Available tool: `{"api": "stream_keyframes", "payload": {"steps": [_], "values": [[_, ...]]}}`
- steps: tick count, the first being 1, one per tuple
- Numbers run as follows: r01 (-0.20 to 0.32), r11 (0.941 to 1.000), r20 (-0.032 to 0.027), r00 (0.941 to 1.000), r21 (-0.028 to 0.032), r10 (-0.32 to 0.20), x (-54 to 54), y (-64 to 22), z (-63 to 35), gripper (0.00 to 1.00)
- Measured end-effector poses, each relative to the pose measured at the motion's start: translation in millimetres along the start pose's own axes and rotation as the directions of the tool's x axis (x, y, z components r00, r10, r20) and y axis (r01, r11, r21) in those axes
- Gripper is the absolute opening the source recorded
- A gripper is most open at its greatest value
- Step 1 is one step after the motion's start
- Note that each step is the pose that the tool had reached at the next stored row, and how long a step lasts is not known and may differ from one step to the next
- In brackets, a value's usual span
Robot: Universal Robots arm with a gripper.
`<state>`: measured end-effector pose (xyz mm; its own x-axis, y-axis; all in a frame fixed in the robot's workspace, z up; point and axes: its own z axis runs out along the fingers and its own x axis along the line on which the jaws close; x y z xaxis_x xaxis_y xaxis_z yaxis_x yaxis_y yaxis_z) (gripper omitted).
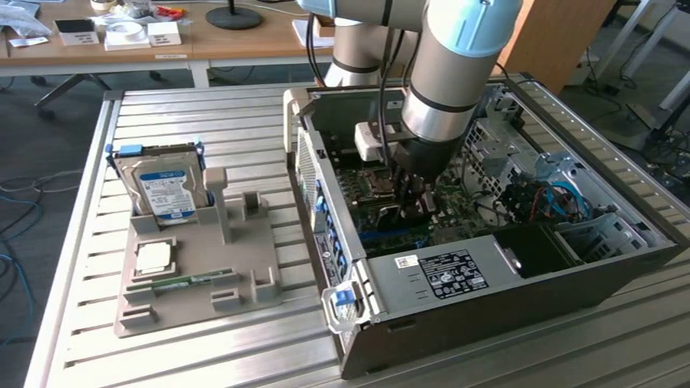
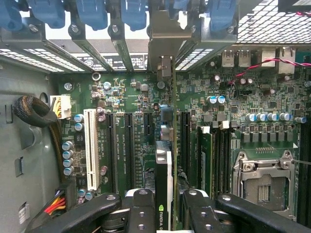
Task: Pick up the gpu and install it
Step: 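Insert the gpu into the slot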
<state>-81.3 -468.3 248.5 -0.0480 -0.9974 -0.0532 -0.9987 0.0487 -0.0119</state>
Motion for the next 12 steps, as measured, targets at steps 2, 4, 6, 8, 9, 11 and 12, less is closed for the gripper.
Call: {"api": "stream_keyframes", "payload": {"steps": [2,4,6,8,9,11,12], "values": [[0.000,1.0000,-0.0001,1.0000,0.0000,0.000,0.0,0.0,0.0,0.27],[0.000,1.0000,-0.0002,1.0000,0.0000,0.000,0.1,0.0,0.1,0.27],[0.000,1.0000,-0.0002,1.0000,0.0000,0.000,0.1,0.0,0.1,0.27],[0.000,1.0000,-0.0001,1.0000,0.0000,0.000,0.1,0.0,0.2,0.27],[0.000,1.0000,-0.0002,1.0000,0.0000,0.000,0.1,0.0,0.3,0.27],[0.000,1.0000,0.0001,1.0000,0.0000,0.000,0.1,0.0,0.9,0.27],[0.000,1.0000,0.0000,1.0000,0.0001,0.000,0.1,0.0,0.9,0.27]]}}
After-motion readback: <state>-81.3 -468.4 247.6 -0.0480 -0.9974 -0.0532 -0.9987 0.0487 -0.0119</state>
